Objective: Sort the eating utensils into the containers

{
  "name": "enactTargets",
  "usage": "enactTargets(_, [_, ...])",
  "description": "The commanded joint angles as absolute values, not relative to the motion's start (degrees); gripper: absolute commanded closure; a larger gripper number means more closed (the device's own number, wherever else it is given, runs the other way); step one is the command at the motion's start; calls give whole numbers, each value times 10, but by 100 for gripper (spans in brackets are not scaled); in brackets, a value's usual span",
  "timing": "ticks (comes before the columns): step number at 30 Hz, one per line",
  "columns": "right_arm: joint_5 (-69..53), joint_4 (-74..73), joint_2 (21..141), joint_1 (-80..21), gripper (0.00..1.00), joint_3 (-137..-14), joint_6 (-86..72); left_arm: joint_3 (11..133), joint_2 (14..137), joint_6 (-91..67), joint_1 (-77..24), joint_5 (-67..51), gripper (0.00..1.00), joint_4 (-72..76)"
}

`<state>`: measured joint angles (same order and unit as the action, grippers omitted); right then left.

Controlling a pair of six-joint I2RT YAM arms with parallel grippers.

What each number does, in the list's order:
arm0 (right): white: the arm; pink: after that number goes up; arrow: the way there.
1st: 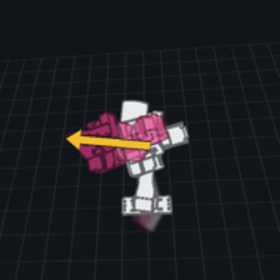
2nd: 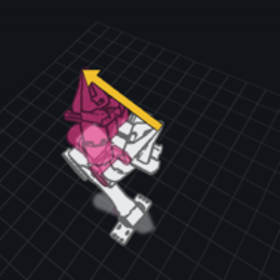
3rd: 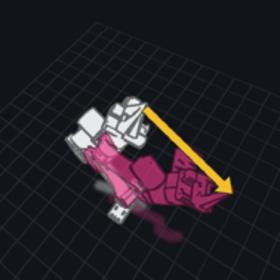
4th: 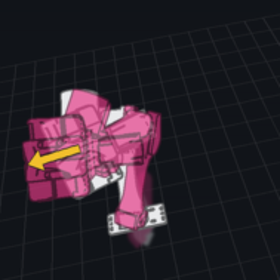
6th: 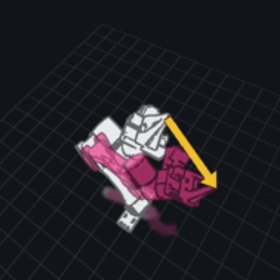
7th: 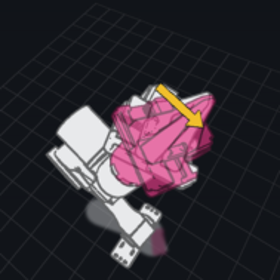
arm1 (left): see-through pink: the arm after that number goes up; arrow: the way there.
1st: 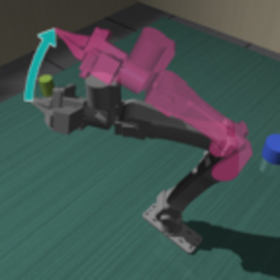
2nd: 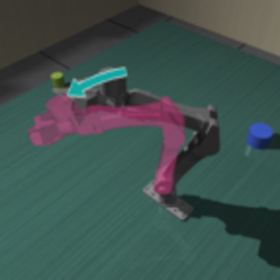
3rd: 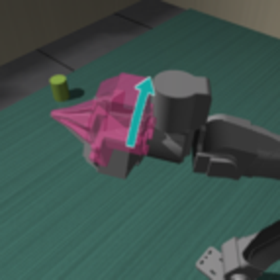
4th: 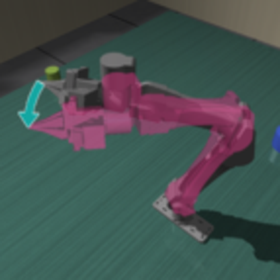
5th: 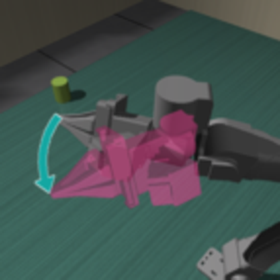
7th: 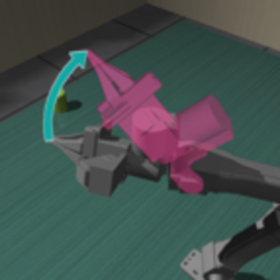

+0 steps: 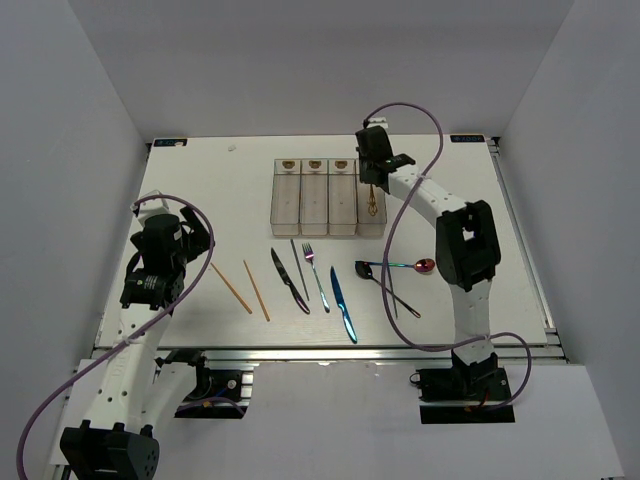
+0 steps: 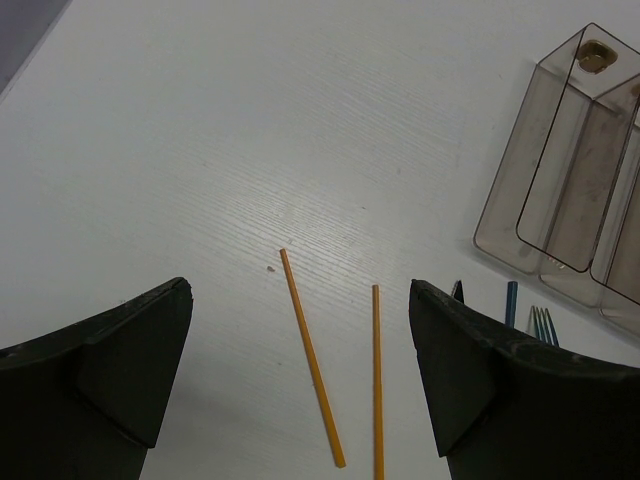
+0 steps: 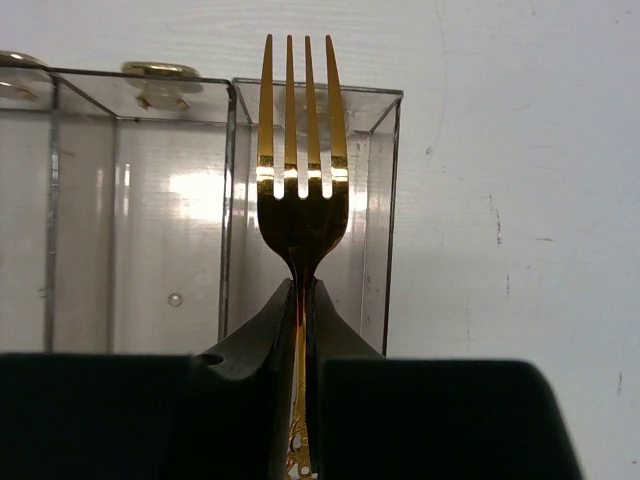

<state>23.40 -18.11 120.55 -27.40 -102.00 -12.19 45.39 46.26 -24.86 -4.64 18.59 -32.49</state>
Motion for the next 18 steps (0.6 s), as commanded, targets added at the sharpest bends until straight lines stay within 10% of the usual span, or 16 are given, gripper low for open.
enactTargets(1, [256,-158,1222,-270,100,-1052,-120,458,461,-243,-48,177,2,-315])
enactTargets(6, [250,-145,1216,-267,100,-1023,-121,458,462,-242,-48,175,2,-315])
enactTargets(18, [222,-147,1159,-267,60,-982,-130,458,458,-241,-48,175,2,-315])
